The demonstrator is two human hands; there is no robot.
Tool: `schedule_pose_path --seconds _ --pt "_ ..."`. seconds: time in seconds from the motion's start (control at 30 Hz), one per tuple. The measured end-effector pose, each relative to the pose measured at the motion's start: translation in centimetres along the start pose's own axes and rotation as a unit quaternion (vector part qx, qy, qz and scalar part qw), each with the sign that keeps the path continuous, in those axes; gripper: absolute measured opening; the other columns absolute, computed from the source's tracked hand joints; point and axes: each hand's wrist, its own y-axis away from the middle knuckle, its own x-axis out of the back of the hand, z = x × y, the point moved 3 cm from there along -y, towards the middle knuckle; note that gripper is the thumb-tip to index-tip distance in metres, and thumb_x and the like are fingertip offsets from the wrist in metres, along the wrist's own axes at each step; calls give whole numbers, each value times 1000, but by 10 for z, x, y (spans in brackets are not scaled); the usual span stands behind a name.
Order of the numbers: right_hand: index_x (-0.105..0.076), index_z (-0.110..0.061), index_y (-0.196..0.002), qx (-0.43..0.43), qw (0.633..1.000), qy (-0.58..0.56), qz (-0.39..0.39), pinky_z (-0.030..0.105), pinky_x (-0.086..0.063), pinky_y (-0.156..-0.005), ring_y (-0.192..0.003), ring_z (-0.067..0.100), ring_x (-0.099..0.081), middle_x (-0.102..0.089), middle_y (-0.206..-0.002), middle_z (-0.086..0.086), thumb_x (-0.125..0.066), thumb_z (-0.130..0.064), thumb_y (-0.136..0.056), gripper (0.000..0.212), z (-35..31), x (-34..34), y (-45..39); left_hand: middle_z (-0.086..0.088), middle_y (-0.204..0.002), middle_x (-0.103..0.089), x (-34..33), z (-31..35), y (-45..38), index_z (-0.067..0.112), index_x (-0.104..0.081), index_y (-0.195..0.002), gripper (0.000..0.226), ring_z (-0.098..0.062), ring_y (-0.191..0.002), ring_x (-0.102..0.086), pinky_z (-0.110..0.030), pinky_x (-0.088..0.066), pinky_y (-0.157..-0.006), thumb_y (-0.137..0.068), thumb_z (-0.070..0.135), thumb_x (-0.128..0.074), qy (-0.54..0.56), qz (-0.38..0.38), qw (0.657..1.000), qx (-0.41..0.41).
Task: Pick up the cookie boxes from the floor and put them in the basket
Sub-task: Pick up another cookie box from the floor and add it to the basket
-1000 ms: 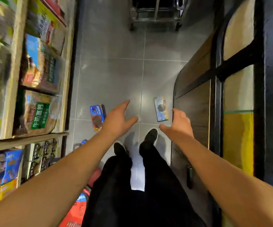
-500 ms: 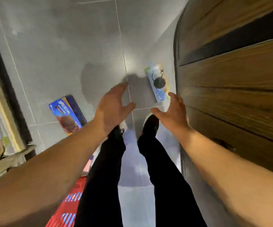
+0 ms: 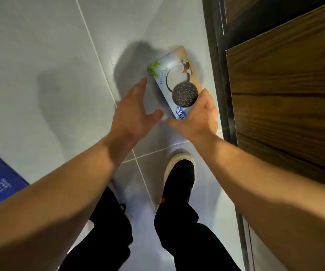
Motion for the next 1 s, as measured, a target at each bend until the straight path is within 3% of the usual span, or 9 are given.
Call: schedule_pose_path --seconds 0.07,0.17,0.3,0.4,0.5,0.6,0.73,0.9,1.0 --pt "-11 -19 -147 -17 999 27 18 54 -38 -101 -131 29 -29 -24 -148 -1 -84 -59 -49 129 -1 -14 -8 -8 -153 -34 -11 -9 -7 12 -23 -150 88 -22 -139 -33 -21 -23 -105 -81 34 -72 13 3 1000 7" --pt "-13 -18 -149 -5 999 31 44 53 -43 -97 -125 30 -32 -29 -145 3 -86 -41 -54 122 6 -18 -11 -9 -155 -29 -14 -16 -4 9 -20 -151 96 -23 -142 -28 -21 -22 -106 -77 35 -75 11 5 1000 3" --pt "-18 -18 -150 88 993 82 -15 49 -43 -100 -129 30 -36 -35 -146 5 -88 -35 -56 118 4 -11 3 -21 -155 -22 13 -12 7 9 -20 -150 117 -34 -145 -18 -39 -21 -115 -57 52 -77 -42 -3 998 -53" --pt "-22 -17 -149 185 973 122 -66 46 -44 -101 -129 32 -39 -38 -145 7 -88 -33 -55 116 -10 1 27 -33 -143 -34 41 -5 19 1 -35 -141 118 -53 -130 -36 -62 -35 -103 -47 51 -86 -118 26 981 -155" --pt "-28 -16 -146 262 945 149 -126 48 -43 -100 -126 35 -41 -41 -143 8 -85 -35 -50 113 -31 14 59 -34 -135 -44 70 -11 39 -6 -42 -135 121 -52 -120 -49 -62 -44 -94 -47 70 -73 -150 -8 969 -194" --pt "-30 -20 -141 302 926 154 -168 49 -45 -97 -122 37 -47 -45 -140 7 -73 -45 -43 110 -57 30 95 -23 -145 -39 108 -23 72 8 -32 -146 138 -35 -139 -34 -50 -37 -108 -36 85 -61 -126 -109 980 -111" --pt "-30 -22 -141 330 900 163 -235 46 -46 -96 -117 36 -49 -48 -134 7 -72 -49 -40 113 -91 65 151 -13 -146 -31 170 -8 137 20 -31 -147 136 -30 -132 -41 -39 -35 -110 -27 75 -64 -76 -186 980 -5" --pt "-28 -23 -149 340 883 184 -266 38 -32 -113 -136 27 -37 -39 -147 5 -67 -58 -47 114 -137 158 252 -6 -132 -38 265 50 234 22 -34 -145 129 -22 -120 -48 -24 -33 -106 -30 67 -70 -29 -185 980 68" --pt "-36 -22 -145 338 900 142 -236 34 -30 -112 -134 28 -36 -41 -145 4 -79 -44 -62 96 -161 226 311 0 -120 -47 319 75 282 32 -42 -134 116 -18 -114 -50 -33 -43 -101 -30 73 -72 4 -159 977 139"
